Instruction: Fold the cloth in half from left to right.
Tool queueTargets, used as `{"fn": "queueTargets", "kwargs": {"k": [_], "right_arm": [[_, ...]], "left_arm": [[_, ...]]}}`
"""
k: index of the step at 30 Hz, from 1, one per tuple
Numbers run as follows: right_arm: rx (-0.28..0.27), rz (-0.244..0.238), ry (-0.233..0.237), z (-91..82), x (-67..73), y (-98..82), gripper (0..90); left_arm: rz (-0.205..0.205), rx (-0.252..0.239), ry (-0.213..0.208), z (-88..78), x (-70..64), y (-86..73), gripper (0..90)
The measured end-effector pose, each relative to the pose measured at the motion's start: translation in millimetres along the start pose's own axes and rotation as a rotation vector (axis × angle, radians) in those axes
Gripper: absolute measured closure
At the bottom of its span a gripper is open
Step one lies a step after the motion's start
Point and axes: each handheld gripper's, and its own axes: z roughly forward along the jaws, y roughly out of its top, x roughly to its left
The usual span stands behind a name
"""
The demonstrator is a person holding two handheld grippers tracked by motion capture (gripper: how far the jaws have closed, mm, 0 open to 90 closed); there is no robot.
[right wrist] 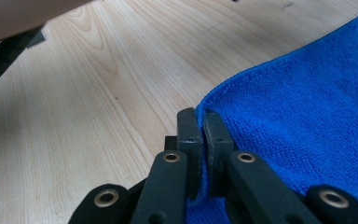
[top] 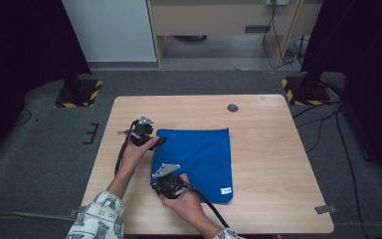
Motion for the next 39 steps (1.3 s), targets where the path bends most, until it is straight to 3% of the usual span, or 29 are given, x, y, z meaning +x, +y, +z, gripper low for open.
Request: {"fn": "queueTargets", "kwargs": {"k": [1, 4, 5, 14, 22, 25, 29, 33, 36, 39], "right_arm": [[-0.002, 0.001, -0.003, 0.2, 0.4, -0.6, 87.9], [-0.003, 0.006, -0.001, 0.0, -0.8, -2.9, 87.9], [-0.003, 0.013, -0.003, -1.5, -1.3, -4.6, 87.8], [0.008, 0.008, -0.020, -9.7, 0.6, -10.5, 87.5], [0.011, 0.005, -0.024, -12.5, 0.6, -14.2, 87.4], [0.006, 0.006, -0.027, -13.9, 0.5, -15.1, 87.4], [0.010, 0.012, -0.031, -15.0, -1.3, -16.7, 87.1], [0.011, 0.014, -0.033, -15.4, -3.1, -19.3, 87.2], [0.003, 0.016, -0.033, -17.1, -3.8, -21.3, 87.3], [-0.005, 0.020, -0.037, -21.3, -4.2, -23.0, 87.2]], "left_arm": [[0.000, 0.002, 0.000, 3.9, 0.9, 1.5, 21.5], [-0.001, -0.066, 0.026, 9.4, 6.7, 1.0, 26.6], [-0.010, -0.063, 0.035, 12.6, 13.3, 1.4, 29.4], [-0.017, -0.077, 0.059, 23.8, 23.2, 2.7, 32.4], [-0.039, -0.022, 0.062, 27.7, 30.0, -3.3, 38.1], [-0.030, -0.005, 0.015, 31.3, 26.5, -4.7, 44.5], [0.011, 0.018, 0.016, 31.2, 18.6, -2.0, 60.2], [-0.024, 0.023, -0.001, 31.2, 15.8, 0.0, 79.3], [-0.022, 0.017, 0.006, 29.1, 11.7, 2.8, 84.6], [-0.029, -0.020, 0.019, 23.0, 7.8, 8.6, 85.1]]}}
